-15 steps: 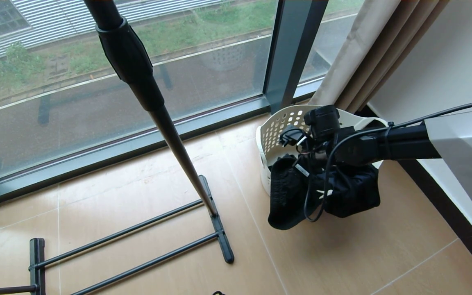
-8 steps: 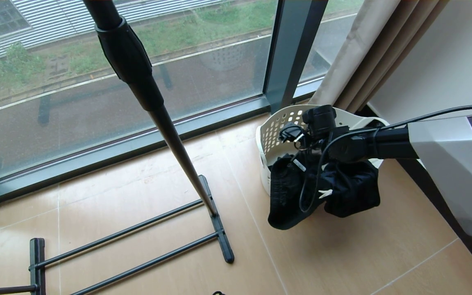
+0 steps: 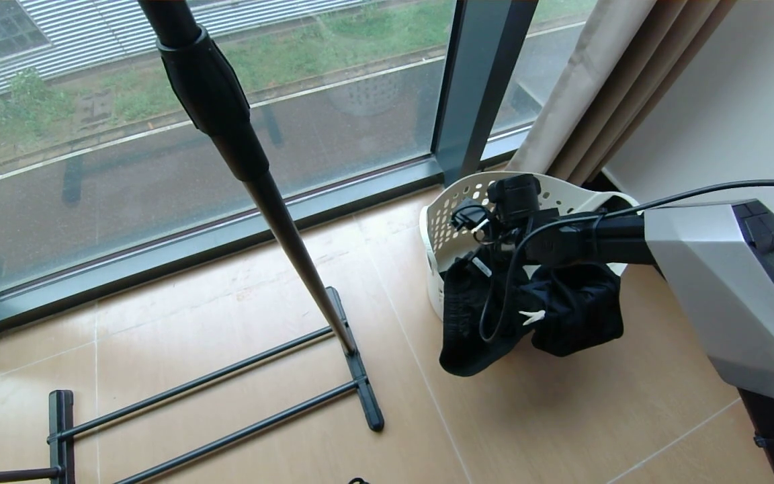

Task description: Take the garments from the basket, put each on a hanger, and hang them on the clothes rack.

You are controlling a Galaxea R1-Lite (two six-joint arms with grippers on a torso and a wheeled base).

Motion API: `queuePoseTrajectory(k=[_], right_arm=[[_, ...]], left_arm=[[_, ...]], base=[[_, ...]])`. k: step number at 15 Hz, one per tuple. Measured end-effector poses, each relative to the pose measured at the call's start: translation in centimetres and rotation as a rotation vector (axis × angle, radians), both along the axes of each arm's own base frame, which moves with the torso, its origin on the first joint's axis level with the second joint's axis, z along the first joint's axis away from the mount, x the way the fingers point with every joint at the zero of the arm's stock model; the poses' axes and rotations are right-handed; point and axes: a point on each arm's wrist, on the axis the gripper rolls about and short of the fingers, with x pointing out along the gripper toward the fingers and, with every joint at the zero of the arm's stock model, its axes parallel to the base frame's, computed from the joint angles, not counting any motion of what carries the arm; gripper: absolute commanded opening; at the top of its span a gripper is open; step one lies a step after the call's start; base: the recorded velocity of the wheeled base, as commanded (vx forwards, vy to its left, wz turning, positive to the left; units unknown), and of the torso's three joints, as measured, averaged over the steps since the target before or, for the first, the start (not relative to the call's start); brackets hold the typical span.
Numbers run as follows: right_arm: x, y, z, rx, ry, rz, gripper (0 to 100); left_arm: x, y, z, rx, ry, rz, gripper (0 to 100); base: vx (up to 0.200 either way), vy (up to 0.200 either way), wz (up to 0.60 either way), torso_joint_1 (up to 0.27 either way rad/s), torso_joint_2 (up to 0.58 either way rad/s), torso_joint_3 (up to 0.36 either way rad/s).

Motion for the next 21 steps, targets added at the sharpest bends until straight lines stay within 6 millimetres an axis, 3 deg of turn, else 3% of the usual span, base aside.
queuePoseTrajectory(k=[7,9,11,14,16,19,21], right_arm=[[0.3,0.2,-0.1,0.025,-0.004,-0.01,0],[-0.6,0.1,0.8,0.04,-0.002,-0.015,0],[-2.7,0.0,2.2,0.049,0.015,-0.008,0],[-8.1,-0.6,4.7,0.07,0.031,0.009,0],[-12.8,-1.5,6.6,0.089,0.006,0.033,0],[-21.2,-3.4,9.7,0.133,-0.076,0.095,0],[-27.0,-5.3,10.3,0.159,-0.119,0.143,0]], left_arm=[[0.0,0.0,0.0,0.0,0.0,0.0,100],[0.0,0.0,0.0,-0.001,0.0,0.0,100],[0.0,0.0,0.0,0.004,0.0,0.0,100],[0.0,0.0,0.0,0.008,-0.001,-0.02,100],[0.0,-0.1,0.0,0.008,-0.001,-0.024,100],[0.0,-0.1,0.0,0.008,-0.001,-0.024,100],[0.0,-0.1,0.0,0.008,-0.001,-0.024,100]], base=[[0.0,0.0,0.0,0.0,0.0,0.0],[0.0,0.0,0.0,0.0,0.0,0.0],[0.0,0.0,0.0,0.0,0.0,0.0],[0.0,0.0,0.0,0.0,0.0,0.0],[0.0,0.0,0.0,0.0,0.0,0.0],[0.0,0.0,0.0,0.0,0.0,0.0],[0.0,0.0,0.0,0.0,0.0,0.0]])
